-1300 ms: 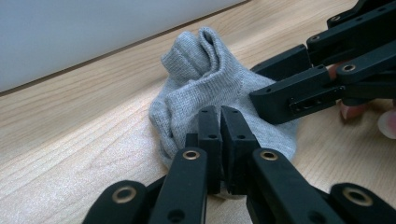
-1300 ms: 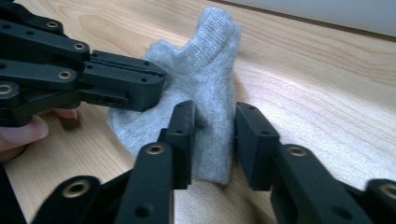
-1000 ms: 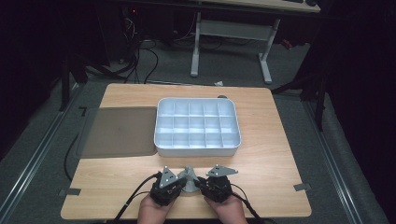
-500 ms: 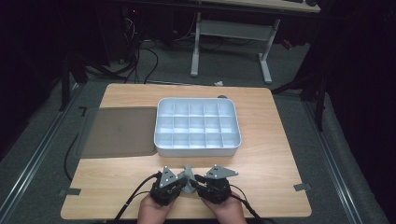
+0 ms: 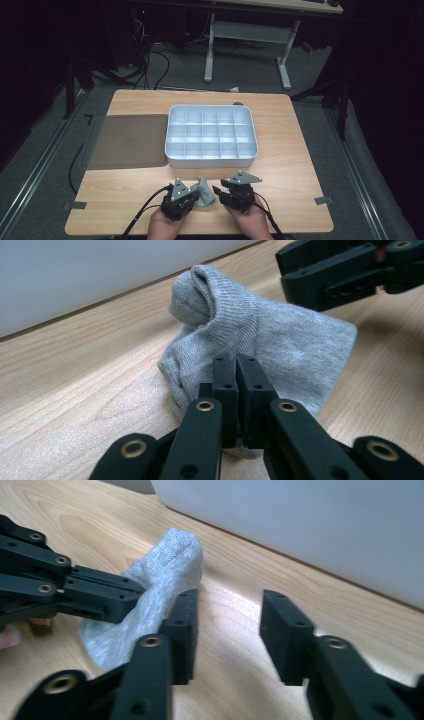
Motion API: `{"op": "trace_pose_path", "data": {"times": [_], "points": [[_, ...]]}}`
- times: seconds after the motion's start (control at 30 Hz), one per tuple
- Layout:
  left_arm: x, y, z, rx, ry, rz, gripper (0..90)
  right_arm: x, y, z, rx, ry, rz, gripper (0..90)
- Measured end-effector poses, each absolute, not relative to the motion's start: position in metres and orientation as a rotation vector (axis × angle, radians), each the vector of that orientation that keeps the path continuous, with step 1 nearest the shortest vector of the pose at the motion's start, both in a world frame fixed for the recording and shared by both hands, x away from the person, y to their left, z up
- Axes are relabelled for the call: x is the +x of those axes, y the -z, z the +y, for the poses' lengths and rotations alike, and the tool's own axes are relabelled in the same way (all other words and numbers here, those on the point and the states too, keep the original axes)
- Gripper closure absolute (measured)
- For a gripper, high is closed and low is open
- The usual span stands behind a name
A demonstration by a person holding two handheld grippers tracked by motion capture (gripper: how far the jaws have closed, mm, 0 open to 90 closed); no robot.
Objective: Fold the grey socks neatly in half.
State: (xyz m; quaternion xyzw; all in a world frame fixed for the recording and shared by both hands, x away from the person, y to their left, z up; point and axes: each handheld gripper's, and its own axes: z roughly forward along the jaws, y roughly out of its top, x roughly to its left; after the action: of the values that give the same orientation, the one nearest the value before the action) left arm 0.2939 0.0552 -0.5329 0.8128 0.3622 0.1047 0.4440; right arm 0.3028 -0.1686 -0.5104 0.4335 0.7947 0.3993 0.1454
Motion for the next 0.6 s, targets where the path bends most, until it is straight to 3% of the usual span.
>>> {"op": "trace_pose_path", "data": {"times": [0.1,0.2,0.6], "points": [[0.294,0.533,0.055,2.017,-0.262,0.896,87.3,0.306,0.508,-0.165,1.238,-1.150,2.285,78.7],[0.294,0.533,0.055,2.023,-0.269,0.893,87.2,0.306,0.511,-0.162,1.215,-1.121,2.298,84.8],[0.293,0.533,0.054,2.025,-0.275,0.892,87.3,0.297,0.524,-0.153,1.185,-1.128,2.365,88.7]]}}
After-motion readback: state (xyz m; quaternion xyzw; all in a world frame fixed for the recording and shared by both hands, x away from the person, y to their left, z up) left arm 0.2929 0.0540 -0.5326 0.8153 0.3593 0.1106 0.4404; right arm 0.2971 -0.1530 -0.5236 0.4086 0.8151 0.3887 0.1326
